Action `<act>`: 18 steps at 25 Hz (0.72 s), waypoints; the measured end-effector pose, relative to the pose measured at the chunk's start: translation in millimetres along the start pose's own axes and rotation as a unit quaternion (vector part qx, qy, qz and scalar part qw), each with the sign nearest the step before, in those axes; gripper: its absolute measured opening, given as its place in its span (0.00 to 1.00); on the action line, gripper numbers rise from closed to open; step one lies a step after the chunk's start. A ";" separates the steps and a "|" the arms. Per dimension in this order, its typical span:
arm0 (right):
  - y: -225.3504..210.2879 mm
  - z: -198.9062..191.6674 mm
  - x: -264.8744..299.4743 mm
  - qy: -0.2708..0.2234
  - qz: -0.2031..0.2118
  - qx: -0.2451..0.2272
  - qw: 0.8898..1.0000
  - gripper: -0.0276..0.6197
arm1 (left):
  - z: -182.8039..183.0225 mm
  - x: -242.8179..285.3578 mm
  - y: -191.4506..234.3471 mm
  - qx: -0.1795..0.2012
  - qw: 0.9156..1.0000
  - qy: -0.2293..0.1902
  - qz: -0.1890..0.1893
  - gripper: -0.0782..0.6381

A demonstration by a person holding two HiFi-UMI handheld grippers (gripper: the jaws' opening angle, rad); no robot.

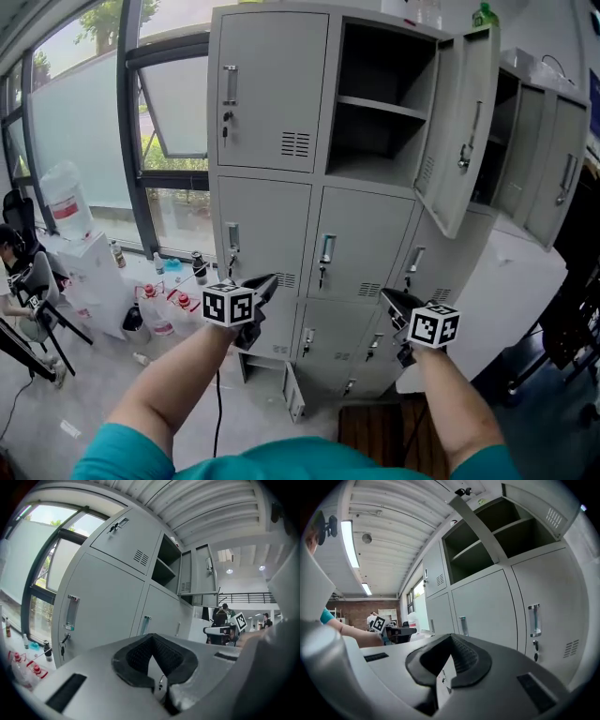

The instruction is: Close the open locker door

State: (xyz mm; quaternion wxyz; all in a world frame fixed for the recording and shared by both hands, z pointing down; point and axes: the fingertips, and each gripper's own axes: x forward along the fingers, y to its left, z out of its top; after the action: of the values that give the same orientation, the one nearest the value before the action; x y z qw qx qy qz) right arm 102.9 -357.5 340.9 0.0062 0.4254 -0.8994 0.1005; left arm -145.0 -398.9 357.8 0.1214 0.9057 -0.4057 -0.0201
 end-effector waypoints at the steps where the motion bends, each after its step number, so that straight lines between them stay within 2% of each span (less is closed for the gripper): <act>1: -8.9 0.2 1.0 0.004 0.006 -0.006 1.000 0.03 | -1.3 7.6 -1.1 -0.003 1.000 -0.002 0.006 0.11; 5: -39.9 -9.1 11.2 0.026 0.015 -0.014 0.999 0.03 | -12.9 26.1 -2.2 -0.021 1.000 -0.007 0.021 0.11; 9: -47.9 -21.8 29.2 0.027 0.005 -0.003 1.000 0.03 | -29.4 26.9 13.3 -0.021 0.999 0.009 0.023 0.11; 14: -34.0 -55.7 51.1 0.036 -0.022 0.020 0.999 0.03 | -64.0 9.6 54.8 -0.032 0.998 0.048 0.019 0.11; 18: -24.8 -101.6 63.0 0.040 -0.047 0.054 0.997 0.03 | -107.0 -1.9 85.4 -0.040 0.995 0.089 0.007 0.11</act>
State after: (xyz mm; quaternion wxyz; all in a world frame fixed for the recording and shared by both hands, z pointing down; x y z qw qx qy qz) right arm 74.1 -402.1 450.9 0.0245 0.4626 -0.8707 0.1653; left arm -194.2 -430.5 481.6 0.1931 0.8953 -0.3989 0.0452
